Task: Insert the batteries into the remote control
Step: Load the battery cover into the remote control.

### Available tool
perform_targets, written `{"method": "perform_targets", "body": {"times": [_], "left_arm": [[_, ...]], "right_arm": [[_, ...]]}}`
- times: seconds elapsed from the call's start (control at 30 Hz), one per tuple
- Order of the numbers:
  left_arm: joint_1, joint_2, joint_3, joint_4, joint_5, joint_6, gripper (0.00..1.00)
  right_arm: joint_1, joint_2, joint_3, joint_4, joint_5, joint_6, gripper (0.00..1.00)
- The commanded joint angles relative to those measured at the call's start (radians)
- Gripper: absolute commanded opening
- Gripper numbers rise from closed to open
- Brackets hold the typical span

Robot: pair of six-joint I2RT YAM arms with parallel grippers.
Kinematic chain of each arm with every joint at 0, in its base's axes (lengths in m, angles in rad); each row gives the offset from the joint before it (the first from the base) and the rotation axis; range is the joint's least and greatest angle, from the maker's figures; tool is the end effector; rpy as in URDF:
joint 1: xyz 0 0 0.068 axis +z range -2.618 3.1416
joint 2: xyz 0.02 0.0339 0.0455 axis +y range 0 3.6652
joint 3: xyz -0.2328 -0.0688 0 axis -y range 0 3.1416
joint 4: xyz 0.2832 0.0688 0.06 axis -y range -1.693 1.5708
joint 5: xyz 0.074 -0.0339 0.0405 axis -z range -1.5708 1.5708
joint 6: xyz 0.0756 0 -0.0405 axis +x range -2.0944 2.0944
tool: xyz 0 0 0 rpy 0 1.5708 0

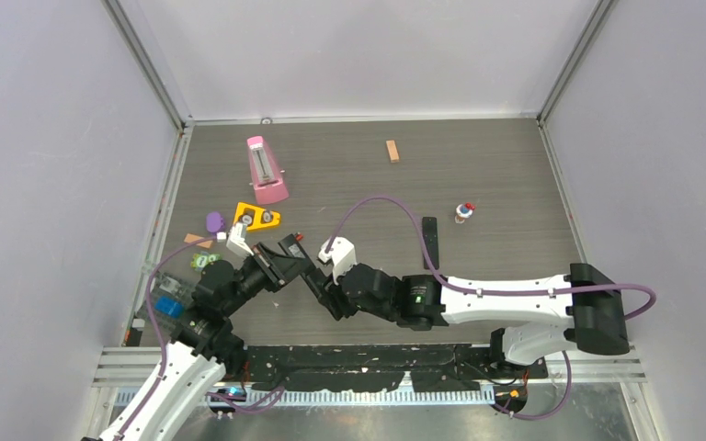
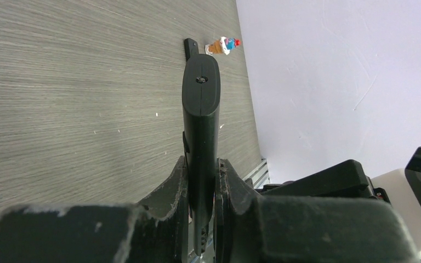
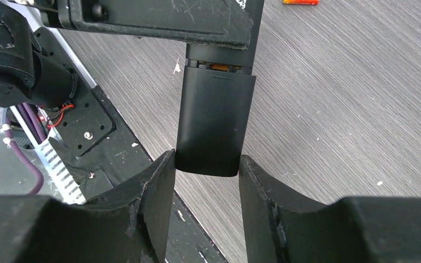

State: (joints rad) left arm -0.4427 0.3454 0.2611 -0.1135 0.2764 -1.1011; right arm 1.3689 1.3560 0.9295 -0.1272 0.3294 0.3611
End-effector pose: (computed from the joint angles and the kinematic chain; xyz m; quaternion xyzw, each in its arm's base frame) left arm 0.2009 -0.1181 0.1994 -0.1650 0.7532 -0.5142 0.3755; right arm 0.0995 0.3643 0.2019 -0.3461 0.7931 0.2727 0.4205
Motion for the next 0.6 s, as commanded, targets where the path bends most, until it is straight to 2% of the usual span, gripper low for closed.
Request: {"method": "perform_targets", "body": {"times": [0.0, 0.57], "left_arm": [[0.005, 0.003, 0.024, 0.074, 0.020, -0.011, 0.00], [0.006, -0.003, 0.011, 0.101, 0.030, -0.042, 0.00]], "right_arm": [[0.007, 0.021, 0.057, 0.022, 0.025, -0.004, 0.34], [0.007, 0.082, 0.106, -0.041, 0.015, 0.037, 0.35]]}}
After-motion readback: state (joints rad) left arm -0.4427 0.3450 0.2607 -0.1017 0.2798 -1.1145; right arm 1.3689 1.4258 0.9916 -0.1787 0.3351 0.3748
